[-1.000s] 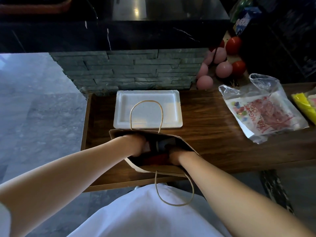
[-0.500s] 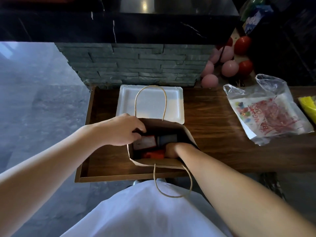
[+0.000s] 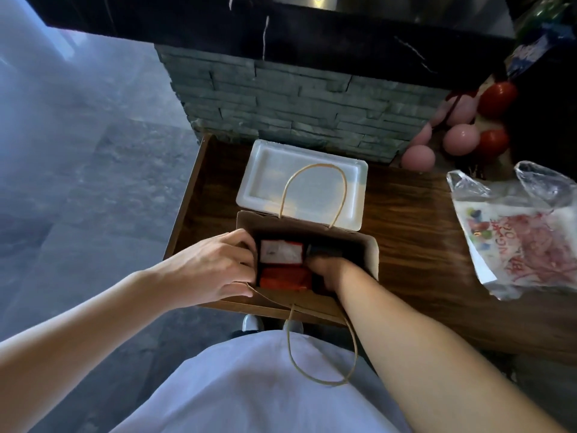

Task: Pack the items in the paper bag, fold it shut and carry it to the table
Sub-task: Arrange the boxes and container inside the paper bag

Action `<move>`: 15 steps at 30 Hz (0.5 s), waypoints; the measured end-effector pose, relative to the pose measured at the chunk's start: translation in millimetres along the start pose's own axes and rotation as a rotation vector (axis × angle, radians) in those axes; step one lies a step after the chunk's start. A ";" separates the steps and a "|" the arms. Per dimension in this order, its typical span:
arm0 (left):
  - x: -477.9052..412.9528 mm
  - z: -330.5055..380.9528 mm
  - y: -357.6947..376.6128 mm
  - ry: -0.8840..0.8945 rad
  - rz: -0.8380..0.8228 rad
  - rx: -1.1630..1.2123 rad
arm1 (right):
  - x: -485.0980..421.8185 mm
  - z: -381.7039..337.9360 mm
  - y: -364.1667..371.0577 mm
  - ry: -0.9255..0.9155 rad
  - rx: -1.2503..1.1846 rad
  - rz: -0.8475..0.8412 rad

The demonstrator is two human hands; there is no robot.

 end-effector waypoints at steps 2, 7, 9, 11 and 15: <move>-2.0 0.6 0.8 0.018 -0.015 0.008 | -1.5 3.0 -1.7 -0.003 0.066 0.017; 1.0 1.3 -2.7 0.041 -0.021 -0.046 | -11.4 4.8 -16.2 -0.098 0.383 0.014; 2.3 3.2 -5.7 0.051 -0.010 -0.056 | -11.0 8.7 -13.1 -0.018 0.703 -0.037; 1.3 7.3 -7.3 0.062 0.000 -0.073 | -13.2 7.6 -10.3 -0.023 0.978 0.014; -0.6 11.6 -10.4 0.056 -0.004 -0.063 | -11.9 2.4 3.5 -0.113 0.965 0.075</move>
Point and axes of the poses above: each hand's wrist, its own x-axis away from the middle knuckle, its own y-axis out of the palm, z = x × y, the point moved 8 cm from there along -x, towards the middle knuckle, and after that the axes turned 7 degrees about -z, right-handed, at the moved point
